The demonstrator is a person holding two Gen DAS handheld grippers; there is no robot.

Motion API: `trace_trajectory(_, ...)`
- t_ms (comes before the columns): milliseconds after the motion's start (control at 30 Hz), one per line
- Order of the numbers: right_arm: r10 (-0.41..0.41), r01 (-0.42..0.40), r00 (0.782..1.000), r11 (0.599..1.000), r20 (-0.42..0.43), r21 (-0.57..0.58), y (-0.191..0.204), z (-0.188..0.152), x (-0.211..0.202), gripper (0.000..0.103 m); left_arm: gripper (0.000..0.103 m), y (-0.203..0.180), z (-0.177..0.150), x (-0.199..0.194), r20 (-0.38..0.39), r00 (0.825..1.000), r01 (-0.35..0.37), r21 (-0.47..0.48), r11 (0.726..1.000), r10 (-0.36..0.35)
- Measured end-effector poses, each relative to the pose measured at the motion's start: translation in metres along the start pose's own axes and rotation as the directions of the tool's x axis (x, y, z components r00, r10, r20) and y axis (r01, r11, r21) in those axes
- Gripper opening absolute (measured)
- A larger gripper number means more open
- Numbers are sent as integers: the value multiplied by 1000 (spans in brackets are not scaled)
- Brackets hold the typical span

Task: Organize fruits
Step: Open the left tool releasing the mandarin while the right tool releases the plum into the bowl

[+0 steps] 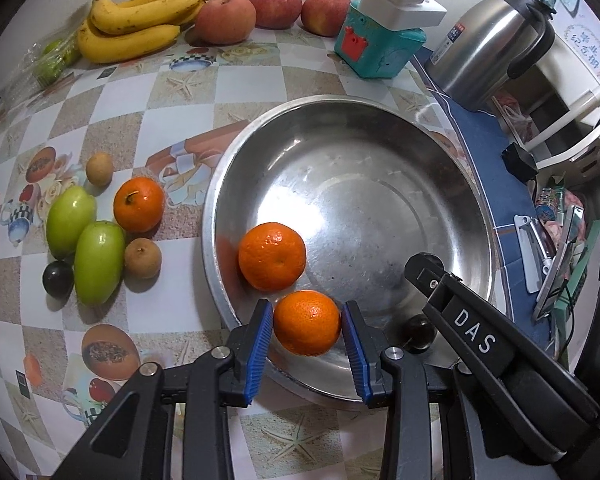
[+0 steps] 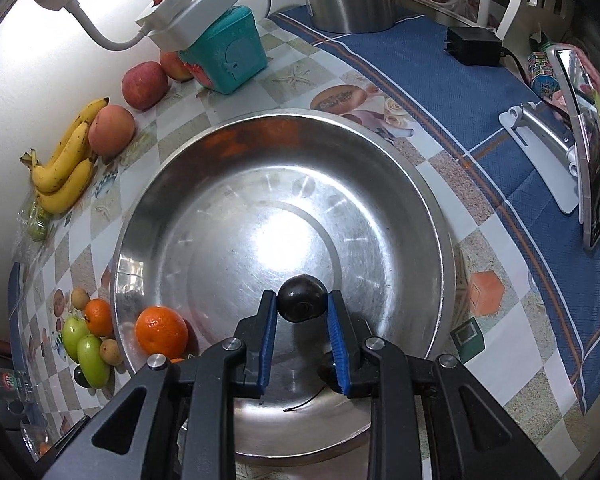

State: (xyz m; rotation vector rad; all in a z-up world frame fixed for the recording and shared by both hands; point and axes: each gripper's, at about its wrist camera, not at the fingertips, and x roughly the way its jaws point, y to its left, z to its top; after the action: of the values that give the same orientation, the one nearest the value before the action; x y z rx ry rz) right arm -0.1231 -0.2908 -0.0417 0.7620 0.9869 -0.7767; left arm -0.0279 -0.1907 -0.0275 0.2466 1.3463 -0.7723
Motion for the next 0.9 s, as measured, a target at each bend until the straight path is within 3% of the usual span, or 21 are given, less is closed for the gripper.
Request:
trace_trajectory(267, -3, 3, 1000, 1000, -6, 11, -1, 0, 4, 27, 42, 2, 0, -1, -1, 1000, 5, -7, 1000, -5)
trace_trajectory(400, -15, 15, 1000, 1000, 8, 11, -1, 2, 1, 40, 46, 1, 0, -4, 3, 1000, 14, -7, 1000, -14)
trace_trajectory(533, -18, 18, 999, 1000, 33, 10, 2, 5, -7, 45, 49, 2, 2, -10, 15, 1000, 23, -11, 1000, -23)
trace_trajectory(600, -26, 25, 999, 1000, 46, 10, 2, 6, -11, 55, 50, 4, 3, -13, 17, 999, 28, -20, 999, -28)
trace_trajectory(900, -43, 43, 997, 999, 66, 14, 0, 8, -18, 57, 51, 28, 10, -29, 52, 999, 13, -102, 995, -8)
